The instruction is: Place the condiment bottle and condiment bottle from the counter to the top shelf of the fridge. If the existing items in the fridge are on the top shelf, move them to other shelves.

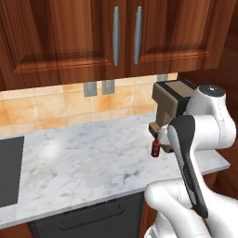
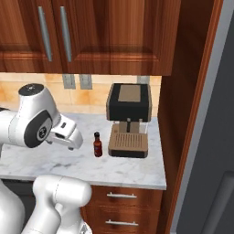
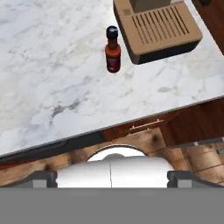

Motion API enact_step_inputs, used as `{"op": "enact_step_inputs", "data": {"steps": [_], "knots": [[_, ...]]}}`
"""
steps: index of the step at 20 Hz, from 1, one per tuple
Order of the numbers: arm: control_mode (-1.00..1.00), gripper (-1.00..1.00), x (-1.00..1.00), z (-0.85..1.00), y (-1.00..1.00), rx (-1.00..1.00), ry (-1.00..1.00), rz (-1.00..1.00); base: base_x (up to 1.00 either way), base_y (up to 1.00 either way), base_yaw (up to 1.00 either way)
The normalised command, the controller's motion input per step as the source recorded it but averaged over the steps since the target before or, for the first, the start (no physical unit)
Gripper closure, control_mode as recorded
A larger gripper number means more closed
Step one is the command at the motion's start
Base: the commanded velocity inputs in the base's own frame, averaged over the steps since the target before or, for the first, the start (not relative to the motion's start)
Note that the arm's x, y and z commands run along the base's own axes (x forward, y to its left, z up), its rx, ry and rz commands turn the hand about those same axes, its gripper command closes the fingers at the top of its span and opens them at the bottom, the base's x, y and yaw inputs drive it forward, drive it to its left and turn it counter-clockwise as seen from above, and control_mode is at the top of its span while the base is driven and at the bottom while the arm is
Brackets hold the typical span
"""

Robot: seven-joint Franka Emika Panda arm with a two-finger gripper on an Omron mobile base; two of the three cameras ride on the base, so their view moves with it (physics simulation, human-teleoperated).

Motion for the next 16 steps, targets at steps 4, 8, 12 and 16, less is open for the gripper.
{"op": "enact_step_inputs", "data": {"steps": [4,8,12,16], "knots": [[-1.00,-1.00,0.93,-0.68,-0.16,0.00,0.09,-0.16,0.00,0.00,0.00],[-1.00,-1.00,0.98,-0.45,-0.11,0.00,0.03,-0.10,0.00,0.00,0.00],[-1.00,-1.00,0.86,-0.20,0.00,-0.01,0.02,0.00,0.00,0.00,0.00],[-1.00,-1.00,0.72,-0.18,-0.01,-0.02,0.05,0.00,0.00,0.00,0.00]]}}
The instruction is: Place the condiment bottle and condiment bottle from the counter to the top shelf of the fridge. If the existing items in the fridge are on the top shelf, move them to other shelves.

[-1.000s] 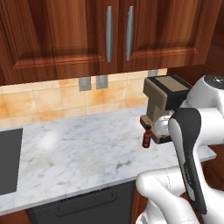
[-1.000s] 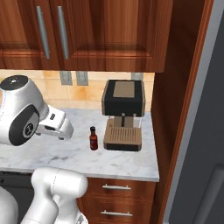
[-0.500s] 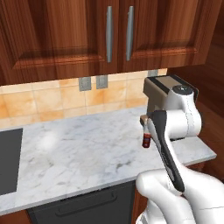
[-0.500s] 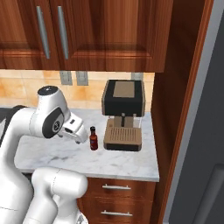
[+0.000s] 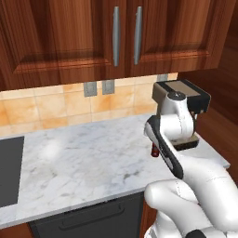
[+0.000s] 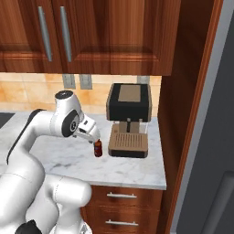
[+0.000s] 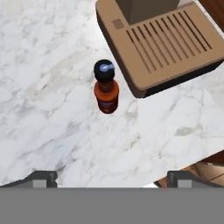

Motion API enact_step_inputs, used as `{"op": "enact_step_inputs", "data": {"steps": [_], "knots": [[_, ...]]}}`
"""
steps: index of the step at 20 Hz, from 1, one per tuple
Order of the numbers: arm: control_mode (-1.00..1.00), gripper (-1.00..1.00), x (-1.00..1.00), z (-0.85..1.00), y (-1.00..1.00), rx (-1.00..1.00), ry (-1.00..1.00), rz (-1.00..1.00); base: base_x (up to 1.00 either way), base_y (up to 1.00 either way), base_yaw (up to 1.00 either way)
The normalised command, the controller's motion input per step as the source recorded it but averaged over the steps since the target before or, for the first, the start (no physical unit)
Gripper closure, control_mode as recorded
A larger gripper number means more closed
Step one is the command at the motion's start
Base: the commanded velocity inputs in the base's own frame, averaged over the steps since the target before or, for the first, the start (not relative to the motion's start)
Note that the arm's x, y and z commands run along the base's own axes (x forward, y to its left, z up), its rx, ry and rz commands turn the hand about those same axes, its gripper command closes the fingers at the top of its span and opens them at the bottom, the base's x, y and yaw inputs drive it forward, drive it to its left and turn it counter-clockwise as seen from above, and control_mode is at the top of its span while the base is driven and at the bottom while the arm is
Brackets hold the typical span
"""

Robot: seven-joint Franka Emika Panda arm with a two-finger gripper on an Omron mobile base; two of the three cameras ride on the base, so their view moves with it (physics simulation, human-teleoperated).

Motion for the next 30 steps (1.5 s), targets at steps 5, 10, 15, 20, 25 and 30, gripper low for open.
{"op": "enact_step_inputs", "data": {"steps": [5,10,15,20,25,30], "knots": [[-1.00,-1.00,0.32,-0.36,-0.32,0.00,0.07,0.00,0.00,0.00,0.00],[-1.00,-1.00,0.43,-0.32,-0.08,-0.03,0.01,0.00,0.00,0.00,0.00],[-1.00,-1.00,0.37,-0.34,-0.01,-0.04,0.00,0.00,0.00,0.00,0.00],[-1.00,-1.00,0.27,-0.29,-0.01,-0.01,0.00,0.00,0.00,0.00,0.00],[-1.00,-1.00,0.26,-0.27,0.00,-0.01,0.00,0.00,0.00,0.00,0.00],[-1.00,-1.00,0.26,-0.27,0.00,-0.01,0.00,0.00,0.00,0.00,0.00]]}}
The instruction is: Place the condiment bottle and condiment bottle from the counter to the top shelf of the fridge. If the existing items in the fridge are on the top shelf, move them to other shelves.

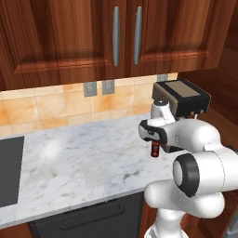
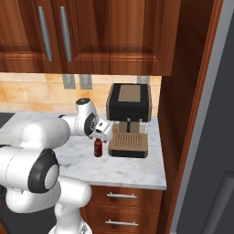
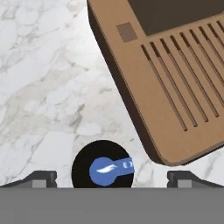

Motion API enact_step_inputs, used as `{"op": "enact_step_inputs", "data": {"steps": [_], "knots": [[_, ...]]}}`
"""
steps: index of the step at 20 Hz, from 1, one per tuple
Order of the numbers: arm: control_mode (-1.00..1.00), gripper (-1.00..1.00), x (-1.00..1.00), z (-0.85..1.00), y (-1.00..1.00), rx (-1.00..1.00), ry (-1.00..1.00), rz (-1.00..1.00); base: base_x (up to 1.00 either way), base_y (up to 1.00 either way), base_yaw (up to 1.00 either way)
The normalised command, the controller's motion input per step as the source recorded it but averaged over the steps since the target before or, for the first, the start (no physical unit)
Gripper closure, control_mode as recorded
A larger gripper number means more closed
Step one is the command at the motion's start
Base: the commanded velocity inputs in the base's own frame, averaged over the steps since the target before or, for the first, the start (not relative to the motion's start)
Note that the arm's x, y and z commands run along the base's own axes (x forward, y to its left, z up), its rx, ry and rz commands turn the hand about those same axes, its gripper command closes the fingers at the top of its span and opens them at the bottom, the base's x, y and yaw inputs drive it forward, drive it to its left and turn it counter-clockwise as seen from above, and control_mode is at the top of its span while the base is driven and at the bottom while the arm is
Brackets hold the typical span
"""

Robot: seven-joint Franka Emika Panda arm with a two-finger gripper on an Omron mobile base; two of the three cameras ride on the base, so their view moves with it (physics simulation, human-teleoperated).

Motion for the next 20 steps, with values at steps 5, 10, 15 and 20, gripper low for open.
{"op": "enact_step_inputs", "data": {"steps": [5,10,15,20], "knots": [[-1.00,1.00,0.15,-0.17,0.00,0.00,0.00,0.00,0.00,0.00,0.00],[-1.00,1.00,0.00,-0.03,-0.02,0.00,-0.01,0.00,0.00,0.00,0.00],[-1.00,1.00,-0.38,0.19,0.00,0.00,-0.02,0.00,0.00,0.00,0.00],[-1.00,1.00,-1.00,0.96,0.10,-0.01,-0.19,0.00,0.00,0.00,0.00]]}}
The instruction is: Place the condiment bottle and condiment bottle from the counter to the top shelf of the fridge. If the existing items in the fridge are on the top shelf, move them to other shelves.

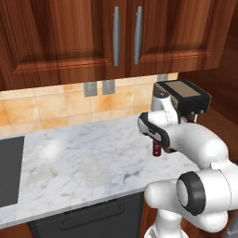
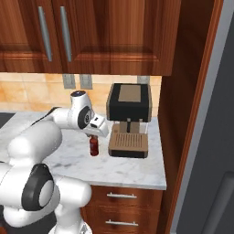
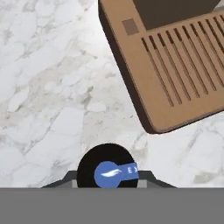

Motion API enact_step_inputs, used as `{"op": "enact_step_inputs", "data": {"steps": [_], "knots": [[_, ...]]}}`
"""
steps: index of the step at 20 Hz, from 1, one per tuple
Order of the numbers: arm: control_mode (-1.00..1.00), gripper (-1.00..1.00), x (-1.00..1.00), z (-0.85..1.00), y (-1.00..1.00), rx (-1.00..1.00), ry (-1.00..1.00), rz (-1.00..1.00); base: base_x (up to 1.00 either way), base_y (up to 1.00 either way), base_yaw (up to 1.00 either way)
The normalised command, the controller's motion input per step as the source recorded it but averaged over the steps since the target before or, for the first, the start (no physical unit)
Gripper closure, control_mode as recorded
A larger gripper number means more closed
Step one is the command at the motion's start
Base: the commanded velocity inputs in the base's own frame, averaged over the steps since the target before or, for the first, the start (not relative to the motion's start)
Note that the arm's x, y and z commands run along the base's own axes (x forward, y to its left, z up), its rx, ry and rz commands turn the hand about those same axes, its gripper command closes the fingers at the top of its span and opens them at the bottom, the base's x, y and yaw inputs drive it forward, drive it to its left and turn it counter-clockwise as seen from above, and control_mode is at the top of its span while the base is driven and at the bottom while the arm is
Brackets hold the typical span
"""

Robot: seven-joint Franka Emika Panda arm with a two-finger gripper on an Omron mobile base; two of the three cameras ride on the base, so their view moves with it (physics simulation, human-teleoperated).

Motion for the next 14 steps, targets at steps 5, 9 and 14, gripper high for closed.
{"op": "enact_step_inputs", "data": {"steps": [5,9,14], "knots": [[-1.00,1.00,-1.00,1.00,0.23,0.00,-0.15,0.00,0.00,0.00,0.00],[-1.00,1.00,-1.00,1.00,0.13,0.00,-0.15,0.00,0.00,0.00,0.00],[-1.00,1.00,-1.00,1.00,0.06,0.00,-0.17,0.00,0.00,0.00,0.00]]}}
